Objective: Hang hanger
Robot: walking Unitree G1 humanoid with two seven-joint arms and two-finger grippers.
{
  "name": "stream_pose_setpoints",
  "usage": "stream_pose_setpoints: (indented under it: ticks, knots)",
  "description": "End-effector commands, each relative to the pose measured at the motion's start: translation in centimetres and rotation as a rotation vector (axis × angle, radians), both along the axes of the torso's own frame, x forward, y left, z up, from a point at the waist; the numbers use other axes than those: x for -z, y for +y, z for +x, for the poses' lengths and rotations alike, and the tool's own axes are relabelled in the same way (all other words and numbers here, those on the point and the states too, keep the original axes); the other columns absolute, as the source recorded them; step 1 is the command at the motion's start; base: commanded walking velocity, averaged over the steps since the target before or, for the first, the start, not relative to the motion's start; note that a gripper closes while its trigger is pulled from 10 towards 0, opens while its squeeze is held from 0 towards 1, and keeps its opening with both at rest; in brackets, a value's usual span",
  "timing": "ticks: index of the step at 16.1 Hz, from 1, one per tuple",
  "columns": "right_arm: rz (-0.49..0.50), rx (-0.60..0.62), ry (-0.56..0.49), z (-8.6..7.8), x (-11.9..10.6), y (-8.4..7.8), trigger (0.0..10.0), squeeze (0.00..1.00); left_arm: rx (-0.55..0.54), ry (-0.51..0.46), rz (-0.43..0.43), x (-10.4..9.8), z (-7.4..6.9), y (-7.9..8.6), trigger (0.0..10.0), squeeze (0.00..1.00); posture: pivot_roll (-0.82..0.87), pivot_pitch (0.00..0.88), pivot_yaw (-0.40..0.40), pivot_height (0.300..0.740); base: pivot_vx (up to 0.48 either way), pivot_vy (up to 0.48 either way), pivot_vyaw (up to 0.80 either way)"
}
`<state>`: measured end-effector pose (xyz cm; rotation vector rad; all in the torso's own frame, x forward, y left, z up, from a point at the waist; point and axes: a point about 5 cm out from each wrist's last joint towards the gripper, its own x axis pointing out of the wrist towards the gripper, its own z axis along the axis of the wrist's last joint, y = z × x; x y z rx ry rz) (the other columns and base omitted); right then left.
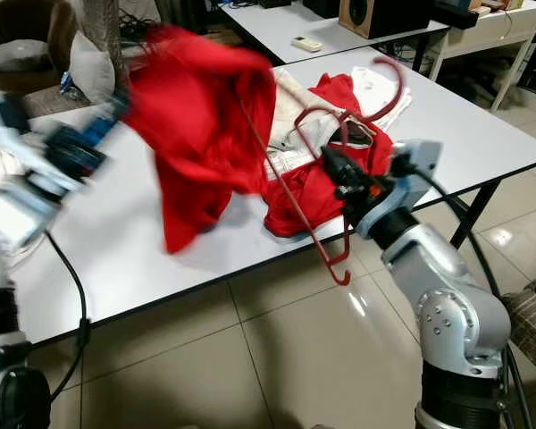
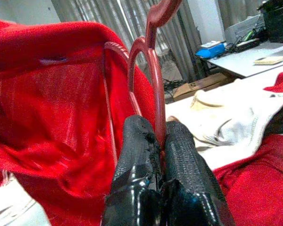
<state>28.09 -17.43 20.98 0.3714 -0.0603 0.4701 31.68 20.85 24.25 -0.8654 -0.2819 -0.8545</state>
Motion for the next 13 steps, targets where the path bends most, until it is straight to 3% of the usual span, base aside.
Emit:
stream_pose_setpoints:
  ticks: [1,5,8,9,11,13]
  knots:
    - [0.029,0.043,-0.023,0.1,-0.5,-0.6,10.0,0.0,-0.031,-0.027,-0.078,-0.6,-0.1,1.0,0.0,0.0,-0.16,0.0,0.102,0.74,0.0,0.0,0.0]
    - [0.076,0.036,-0.032,0.3,-0.7,-0.5,10.0,0.0,-0.028,-0.005,-0.112,0.0,-0.3,1.0,0.0,0.0,-0.16,0.0,0.104,0.74,0.0,0.0,0.0]
    - [0.086,0.008,-0.012,0.1,-0.6,-0.3,10.0,0.0,0.0,0.013,-0.045,0.4,-0.4,0.6,0.0,0.0,-0.16,0.0,0.105,0.74,0.0,0.0,0.0]
    - [0.027,-0.055,0.072,-0.1,0.5,0.4,10.0,0.0,0.036,0.005,0.028,0.8,-0.5,-0.3,0.0,0.0,-0.16,0.0,0.105,0.74,0.0,0.0,0.0]
    - [-0.056,-0.143,0.224,-0.9,3.1,1.3,10.0,0.0,0.059,-0.027,0.089,0.9,-0.4,-2.0,0.0,0.0,-0.17,0.0,0.104,0.74,0.0,0.0,0.0]
    - [-0.062,-0.146,0.29,-1.1,4.0,1.3,10.0,0.0,0.055,-0.058,0.104,0.7,-0.4,-2.6,0.0,0.0,-0.17,0.0,0.104,0.74,0.0,0.0,0.0]
